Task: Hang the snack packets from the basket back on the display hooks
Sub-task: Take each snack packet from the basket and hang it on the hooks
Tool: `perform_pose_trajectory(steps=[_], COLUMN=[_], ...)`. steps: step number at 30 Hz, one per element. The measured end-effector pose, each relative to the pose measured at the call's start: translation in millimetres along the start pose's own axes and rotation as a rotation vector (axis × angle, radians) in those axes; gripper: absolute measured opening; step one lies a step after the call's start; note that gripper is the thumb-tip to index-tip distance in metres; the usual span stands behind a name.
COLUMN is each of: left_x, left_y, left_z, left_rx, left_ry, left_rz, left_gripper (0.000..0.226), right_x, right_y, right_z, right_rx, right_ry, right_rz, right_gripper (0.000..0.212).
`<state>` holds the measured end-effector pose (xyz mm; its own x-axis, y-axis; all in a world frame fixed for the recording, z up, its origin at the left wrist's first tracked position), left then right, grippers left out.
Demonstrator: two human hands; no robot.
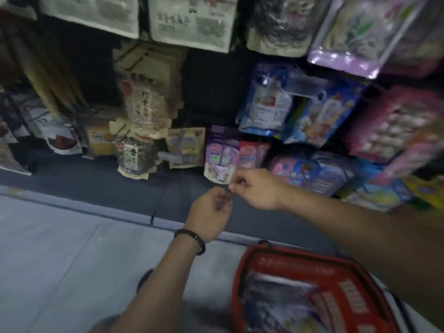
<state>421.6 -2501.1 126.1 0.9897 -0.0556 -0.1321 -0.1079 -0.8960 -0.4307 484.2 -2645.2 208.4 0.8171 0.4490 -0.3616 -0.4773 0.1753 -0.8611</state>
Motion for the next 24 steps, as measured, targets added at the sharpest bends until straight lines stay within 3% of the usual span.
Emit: perform_pose_trajectory(steps=[5, 7, 12, 15, 18, 20, 23, 24], left_x=[-66.9, -88.2, -118.7, -122.6, -113.7, -99.6, -74.2, -65.5], left_y=[81.1, 108.4, 154.1, 174.9, 196.5, 213.7, 240.0, 249.2], left_z=[-25.2, -25.2, -17.3, -13.5, -7.0, -0.5, 8.7, 11.8], left_rx=[0.189, 0.256, 0.395, 0.473, 0.504, 0.561, 0.697, 0.733], left_ry=[0.049, 0.049, 0.016, -0.024, -0.084, -0.127, -0.191, -0.197], left_rz=[0.288, 0.358, 0.485, 0.547, 0.637, 0.696, 0.849, 0.887], left_gripper=[0.009, 0.005, 0.009, 0.013, 0.012, 0.014, 0.025, 0.028], right_x=[-127.8, -174.7, -250.4, -271.3, -275.7, -265.6, -240.0, -230.1], right_y=[78.2, 117.1, 220.8, 250.2, 249.4, 259.2, 279.8, 287.4], right_z=[-88.8, -124.4, -213.8, -240.5, -254.3, -273.4, -299.6, -308.7], right_rx=[0.261, 0.373, 0.578, 0.636, 0.608, 0.576, 0.578, 0.585], right_ry=[0.191, 0.260, 0.495, 0.616, 0.611, 0.617, 0.637, 0.631], right_rz=[-0.040, -0.052, -0.037, -0.035, 0.010, 0.026, 0.079, 0.118], right_gripper=[0.019, 0.012, 0.021, 0.037, 0.046, 0.042, 0.014, 0.013])
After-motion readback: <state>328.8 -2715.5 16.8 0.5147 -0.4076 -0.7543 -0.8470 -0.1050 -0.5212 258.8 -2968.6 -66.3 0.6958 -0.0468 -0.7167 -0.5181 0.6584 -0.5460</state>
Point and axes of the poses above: each hand's wrist, its own x-axis towards the middle knuckle, its own y-axis out of the palm, z = x × y, the point moved 1 cm from there along x, towards the middle knuckle, and after that the axes turned 7 degrees about z, right-handed, at the moved point
